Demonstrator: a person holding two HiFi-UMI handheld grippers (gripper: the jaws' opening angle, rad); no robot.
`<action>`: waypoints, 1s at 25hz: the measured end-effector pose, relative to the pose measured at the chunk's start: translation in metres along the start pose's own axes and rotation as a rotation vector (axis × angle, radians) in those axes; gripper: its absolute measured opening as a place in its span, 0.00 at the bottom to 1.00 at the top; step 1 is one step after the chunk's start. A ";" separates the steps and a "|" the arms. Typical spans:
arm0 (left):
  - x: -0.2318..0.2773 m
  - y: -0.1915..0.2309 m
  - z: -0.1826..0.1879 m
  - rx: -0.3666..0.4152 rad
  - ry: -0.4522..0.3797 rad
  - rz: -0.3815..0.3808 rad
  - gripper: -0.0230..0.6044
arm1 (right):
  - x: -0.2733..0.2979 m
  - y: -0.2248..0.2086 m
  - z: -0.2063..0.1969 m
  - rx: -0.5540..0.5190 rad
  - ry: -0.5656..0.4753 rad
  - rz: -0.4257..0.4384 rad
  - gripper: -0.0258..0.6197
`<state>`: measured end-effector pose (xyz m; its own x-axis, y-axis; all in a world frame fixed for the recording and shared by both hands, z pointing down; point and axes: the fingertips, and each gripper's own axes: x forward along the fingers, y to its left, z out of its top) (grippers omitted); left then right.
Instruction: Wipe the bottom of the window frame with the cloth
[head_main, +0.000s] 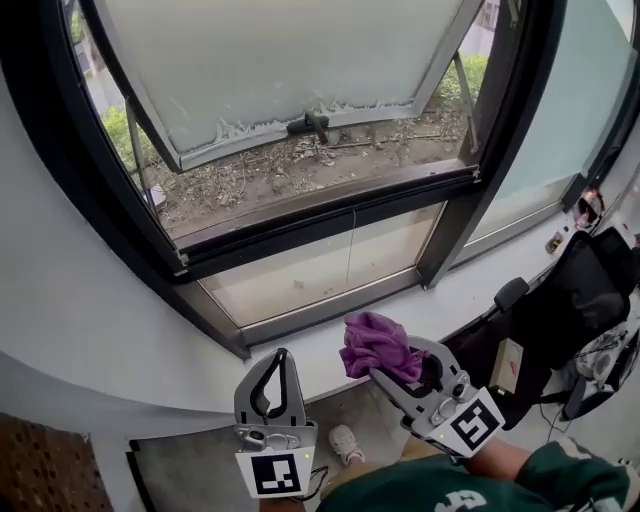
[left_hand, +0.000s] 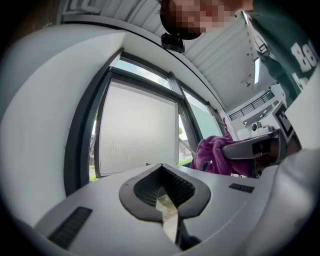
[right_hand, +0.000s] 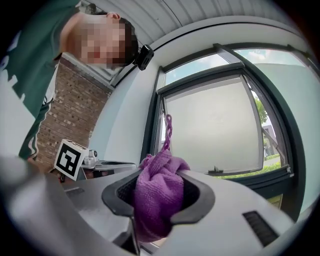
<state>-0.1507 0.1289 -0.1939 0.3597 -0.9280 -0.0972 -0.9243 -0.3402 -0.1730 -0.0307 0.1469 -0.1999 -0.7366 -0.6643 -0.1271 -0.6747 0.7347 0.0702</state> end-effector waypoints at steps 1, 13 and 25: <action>0.002 0.003 -0.004 0.003 0.002 0.000 0.05 | 0.006 -0.001 -0.002 -0.002 -0.006 0.001 0.28; 0.029 0.029 -0.082 0.008 0.095 0.067 0.05 | 0.066 -0.013 -0.075 0.145 0.055 0.081 0.28; 0.045 0.058 -0.244 -0.002 0.124 0.157 0.05 | 0.124 0.000 -0.290 0.301 0.178 0.179 0.28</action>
<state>-0.2189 0.0306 0.0312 0.1926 -0.9813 -0.0011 -0.9681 -0.1898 -0.1633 -0.1360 0.0244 0.0711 -0.8561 -0.5156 0.0361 -0.5101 0.8314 -0.2205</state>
